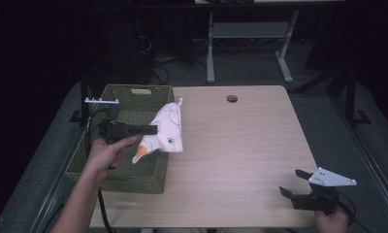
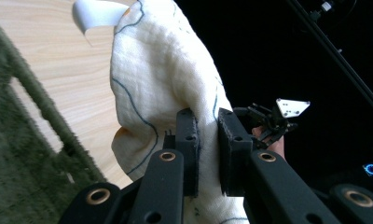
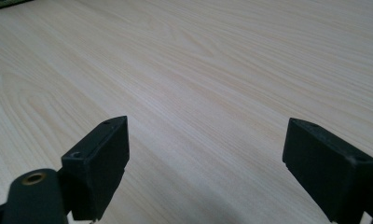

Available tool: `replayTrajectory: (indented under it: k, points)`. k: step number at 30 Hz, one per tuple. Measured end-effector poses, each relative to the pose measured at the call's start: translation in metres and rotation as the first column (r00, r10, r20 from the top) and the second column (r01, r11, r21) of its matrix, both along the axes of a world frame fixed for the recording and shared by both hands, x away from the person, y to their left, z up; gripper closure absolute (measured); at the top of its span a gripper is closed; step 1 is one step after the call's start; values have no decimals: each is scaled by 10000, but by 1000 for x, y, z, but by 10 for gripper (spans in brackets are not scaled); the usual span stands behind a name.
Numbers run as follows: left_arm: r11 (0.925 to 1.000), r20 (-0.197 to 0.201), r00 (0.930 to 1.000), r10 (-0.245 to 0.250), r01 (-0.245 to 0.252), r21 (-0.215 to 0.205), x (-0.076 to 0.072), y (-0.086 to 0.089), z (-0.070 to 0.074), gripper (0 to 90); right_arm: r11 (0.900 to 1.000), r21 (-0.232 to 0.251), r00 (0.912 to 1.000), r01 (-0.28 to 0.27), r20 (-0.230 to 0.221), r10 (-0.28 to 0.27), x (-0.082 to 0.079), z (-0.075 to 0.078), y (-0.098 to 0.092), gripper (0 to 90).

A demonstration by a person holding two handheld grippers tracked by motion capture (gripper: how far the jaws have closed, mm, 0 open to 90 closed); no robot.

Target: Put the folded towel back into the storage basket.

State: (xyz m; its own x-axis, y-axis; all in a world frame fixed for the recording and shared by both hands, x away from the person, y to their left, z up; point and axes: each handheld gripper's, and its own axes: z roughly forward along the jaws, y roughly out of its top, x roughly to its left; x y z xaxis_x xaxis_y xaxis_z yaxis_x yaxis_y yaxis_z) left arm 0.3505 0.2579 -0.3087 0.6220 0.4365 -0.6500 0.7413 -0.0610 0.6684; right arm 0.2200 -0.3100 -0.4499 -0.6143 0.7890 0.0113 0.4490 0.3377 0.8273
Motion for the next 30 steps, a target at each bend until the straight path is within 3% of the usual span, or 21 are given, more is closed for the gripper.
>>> replayTrajectory:
  k: [10, 20, 25, 30]
  points:
    - [9997, -82, 9997, 217, -218, -125, 1, 25, 0, 813, 9998, -5, 9998, 194, -62, -194, 1, -2, -2, 140]
    - [9971, -193, 9986, 502, -490, 590, 4, 51, -5, 813, 9996, -83, 9995, 266, -147, -267, 0, -5, -1, 140]
    - [9959, -314, 9967, 745, -727, 532, 8, 63, -9, 806, 9995, -103, 9993, 299, -209, -301, -2, -6, -2, 140]
    - [9911, -445, 9957, 818, -766, 1093, 15, 71, -15, 806, 9991, -118, 9988, 418, -253, -421, -4, -7, -5, 140]
